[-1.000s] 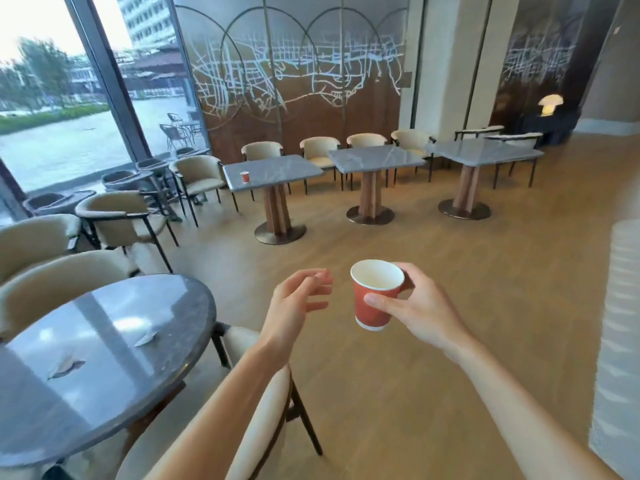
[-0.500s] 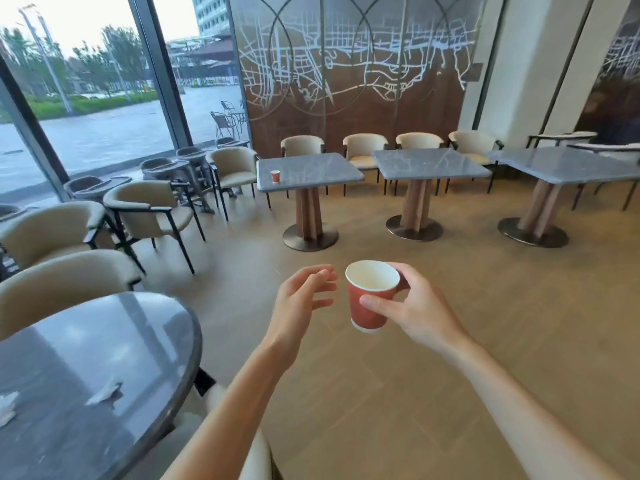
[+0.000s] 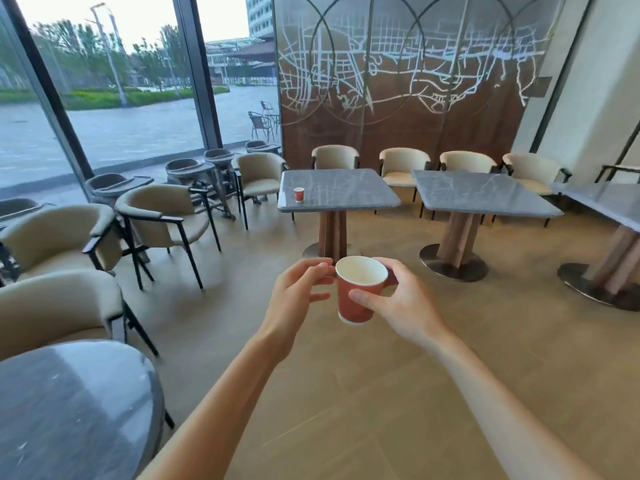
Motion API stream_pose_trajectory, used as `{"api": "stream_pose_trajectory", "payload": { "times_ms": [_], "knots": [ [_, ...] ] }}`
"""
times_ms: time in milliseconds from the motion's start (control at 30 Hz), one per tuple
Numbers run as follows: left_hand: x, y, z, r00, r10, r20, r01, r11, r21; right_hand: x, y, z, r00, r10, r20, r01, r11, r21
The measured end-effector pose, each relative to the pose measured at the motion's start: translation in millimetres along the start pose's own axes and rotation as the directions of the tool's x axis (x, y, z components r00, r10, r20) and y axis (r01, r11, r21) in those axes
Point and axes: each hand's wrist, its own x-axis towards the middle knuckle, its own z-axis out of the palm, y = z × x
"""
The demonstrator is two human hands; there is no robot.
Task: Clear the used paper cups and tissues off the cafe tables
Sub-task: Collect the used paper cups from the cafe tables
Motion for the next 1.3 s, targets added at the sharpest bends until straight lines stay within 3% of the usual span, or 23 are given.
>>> {"api": "stream_pose_trajectory", "payload": {
  "times_ms": [400, 667, 1000, 1300],
  "knots": [
    [281, -15, -39, 0.989, 0.008, -0.145, 0.007, 0.995, 0.104, 315, 69, 51, 0.992, -0.081, 0.099, 0.073, 0.994, 0.085],
    [439, -46, -82, 0.975, -0.01, -0.224, 0.036, 0.993, 0.109, 475, 106, 112, 0.978, -0.09, 0.187, 0.075, 0.994, 0.084],
    [687, -113, -137, 0.99, -0.09, -0.112, 0.097, 0.994, 0.059, 685, 175, 216, 0.986, 0.0, 0.164, -0.002, 1.0, 0.017],
    [881, -142, -168, 0.991, -0.127, -0.035, 0.129, 0.989, 0.072, 852, 210, 261, 0.987, 0.094, 0.131, -0.091, 0.995, -0.033]
  ]
}}
